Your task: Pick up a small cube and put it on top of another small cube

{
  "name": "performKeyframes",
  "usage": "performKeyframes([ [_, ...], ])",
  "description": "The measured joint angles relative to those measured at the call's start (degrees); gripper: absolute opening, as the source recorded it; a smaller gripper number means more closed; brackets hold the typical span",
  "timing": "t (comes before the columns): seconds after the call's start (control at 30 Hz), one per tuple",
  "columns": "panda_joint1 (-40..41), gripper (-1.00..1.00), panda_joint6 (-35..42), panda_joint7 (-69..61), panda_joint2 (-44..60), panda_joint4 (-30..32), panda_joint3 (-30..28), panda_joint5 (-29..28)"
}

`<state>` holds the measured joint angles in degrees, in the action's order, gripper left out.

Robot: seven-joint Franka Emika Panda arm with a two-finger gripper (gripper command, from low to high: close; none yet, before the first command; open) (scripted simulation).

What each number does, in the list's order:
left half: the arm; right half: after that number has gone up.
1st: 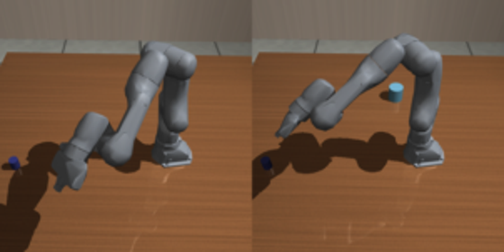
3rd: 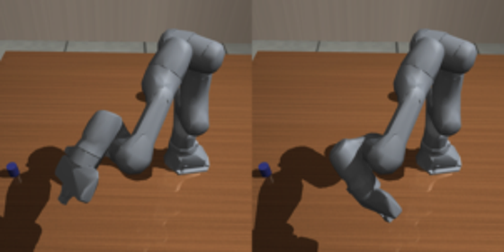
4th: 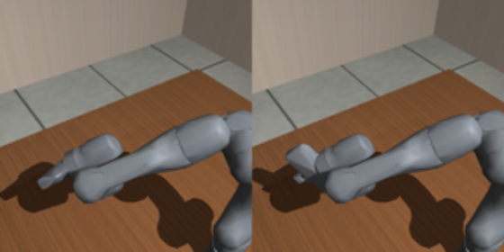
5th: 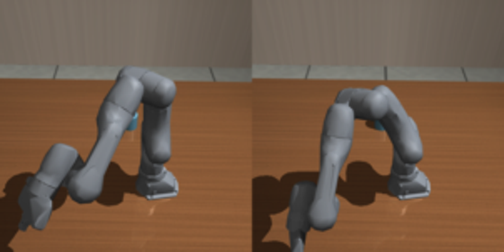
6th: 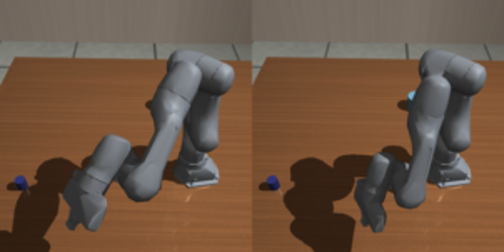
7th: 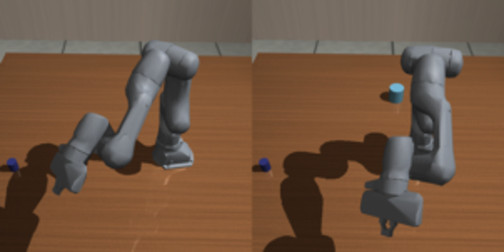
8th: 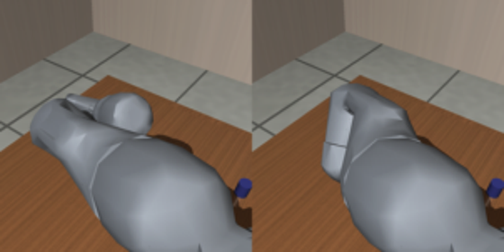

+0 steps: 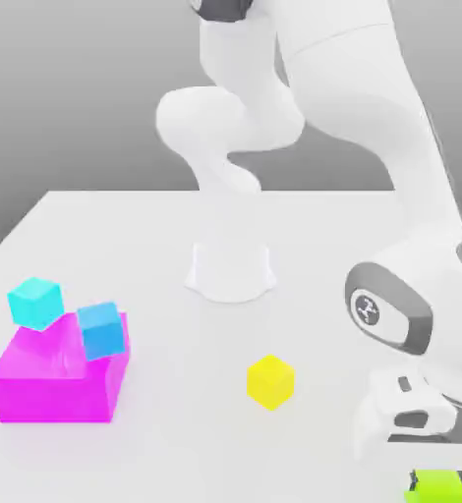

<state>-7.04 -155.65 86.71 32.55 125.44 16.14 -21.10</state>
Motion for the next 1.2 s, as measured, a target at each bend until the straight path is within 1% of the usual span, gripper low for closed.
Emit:
performKeyframes([
  [0.07, 0.89, -1.00, 1.51, -0.81, -2.01, 0.51, 1.13, 1.15],
  [0.17, 3.07, -1.00, 5.67, -2.94, -7.80, 2.10, 3.51, 4.56],
  [0.2, 4.29, -1.00, 6.61, -2.10, -9.66, 3.09, 2.59, 5.38],
  [0.53, 16.73, -1.00, 12.32, 12.36, -25.71, 14.02, -11.84, 9.83],
  [0.7, 31.14, -1.00, 15.55, 22.27, -35.51, 20.17, -18.36, 11.27],
  [0.9, 41.41, -1.00, 18.92, 34.05, -48.42, 27.89, -25.07, 13.67],
  [0.97, 45.19, -1.00, 18.17, 37.38, -51.01, 30.49, -27.42, 14.54],
  [1.1, 46.41, -1.00, 9.56, 38.18, -45.73, 33.52, -29.29, 15.74],
  [1.13, 46.38, 1.00, 8.12, 38.06, -44.66, 33.88, -29.42, 15.97],
  [1.2, 46.38, 1.00, 8.12, 38.06, -44.66, 33.88, -29.42, 15.97],
])
